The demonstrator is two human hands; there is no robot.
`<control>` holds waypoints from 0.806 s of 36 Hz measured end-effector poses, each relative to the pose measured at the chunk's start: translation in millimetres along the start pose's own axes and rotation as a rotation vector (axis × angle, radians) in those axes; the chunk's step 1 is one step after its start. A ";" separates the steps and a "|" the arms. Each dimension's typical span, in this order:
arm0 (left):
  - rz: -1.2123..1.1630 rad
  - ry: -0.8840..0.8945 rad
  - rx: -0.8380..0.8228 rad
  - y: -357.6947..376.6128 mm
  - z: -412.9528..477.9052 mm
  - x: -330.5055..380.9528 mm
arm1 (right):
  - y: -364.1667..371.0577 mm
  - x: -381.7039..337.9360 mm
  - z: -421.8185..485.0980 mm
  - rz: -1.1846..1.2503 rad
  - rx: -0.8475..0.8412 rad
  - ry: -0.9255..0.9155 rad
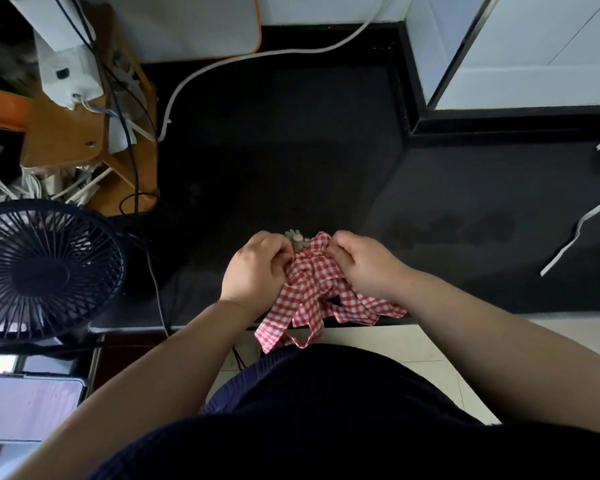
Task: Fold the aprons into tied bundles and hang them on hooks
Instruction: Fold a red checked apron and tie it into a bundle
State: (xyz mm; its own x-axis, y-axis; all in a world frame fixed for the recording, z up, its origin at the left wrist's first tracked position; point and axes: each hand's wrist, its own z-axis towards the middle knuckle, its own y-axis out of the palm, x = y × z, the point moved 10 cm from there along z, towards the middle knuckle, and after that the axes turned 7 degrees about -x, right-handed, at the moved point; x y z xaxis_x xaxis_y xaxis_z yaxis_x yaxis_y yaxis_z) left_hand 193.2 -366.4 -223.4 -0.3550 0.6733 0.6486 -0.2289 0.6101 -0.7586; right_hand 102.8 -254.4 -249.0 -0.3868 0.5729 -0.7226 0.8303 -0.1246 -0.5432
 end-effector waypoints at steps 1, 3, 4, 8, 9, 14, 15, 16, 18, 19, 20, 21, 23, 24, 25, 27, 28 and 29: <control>-0.005 -0.021 -0.009 -0.6 0.8 -0.8 | -0.9 1.6 -0.3 0.000 -0.009 0.022; -0.035 -0.087 -0.034 -1.3 1.2 -5.3 | -2.8 5.7 -0.1 0.012 -0.036 0.076; -0.076 -0.136 -0.067 -0.3 0.1 -8.0 | -3.7 9.1 -1.3 0.036 -0.050 0.106; -0.458 -0.293 -0.320 19.7 -14.2 -14.7 | 1.8 26.8 -12.4 0.278 -0.143 0.232; -0.440 -0.277 -0.383 22.9 -17.8 -12.5 | 2.6 29.0 -15.6 0.300 -0.167 0.243; -0.121 -0.188 -0.490 30.7 -19.5 -7.6 | 15.5 32.9 -25.8 0.156 -0.377 0.260; -0.072 -0.184 -0.441 27.6 -16.1 -7.6 | 15.3 32.8 -26.6 0.087 -0.378 0.267; -0.015 -0.198 -0.392 24.8 -13.9 -11.1 | 14.8 32.9 -25.7 -0.004 -0.356 0.269; 0.079 -0.328 -0.304 18.2 -13.5 -21.8 | 3.1 28.4 -22.3 -0.144 -0.235 0.217; 0.085 -0.423 -0.249 12.7 -14.7 -29.5 | -5.3 27.1 -21.6 -0.164 -0.159 0.211; 0.059 -0.500 -0.189 6.2 -17.0 -33.6 | -16.6 27.2 -23.7 -0.152 -0.092 0.213; 0.016 -0.559 -0.153 1.5 -19.5 -34.9 | -27.5 30.5 -26.1 -0.126 -0.046 0.237; -0.101 -0.595 -0.178 1.5 -19.6 -32.5 | -48.0 39.0 -32.5 -0.066 -0.009 0.308; -0.217 -0.590 -0.200 5.0 -17.4 -30.0 | -56.0 41.3 -36.4 -0.023 -0.006 0.343; -0.364 -0.577 -0.194 4.9 -13.8 -21.8 | -65.1 42.1 -40.0 0.055 -0.002 0.366; -0.682 -0.572 -0.135 0.0 -6.0 -6.2 | -72.9 40.6 -45.8 0.357 -0.016 0.394; -0.812 -0.566 -0.107 -4.4 -1.5 3.9 | -76.2 36.7 -49.2 0.542 -0.024 0.387; -0.899 -0.551 -0.097 -9.5 4.4 16.3 | -81.2 30.8 -51.5 0.709 -0.031 0.359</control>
State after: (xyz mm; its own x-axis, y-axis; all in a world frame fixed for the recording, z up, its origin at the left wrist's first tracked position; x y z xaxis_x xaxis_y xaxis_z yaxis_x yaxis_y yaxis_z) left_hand 185.6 -363.0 -205.9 -0.4584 -0.3103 0.8328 -0.5469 0.8371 0.0109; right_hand 44.1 -184.9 -205.1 0.3866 0.5920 -0.7071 0.8430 -0.5378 0.0107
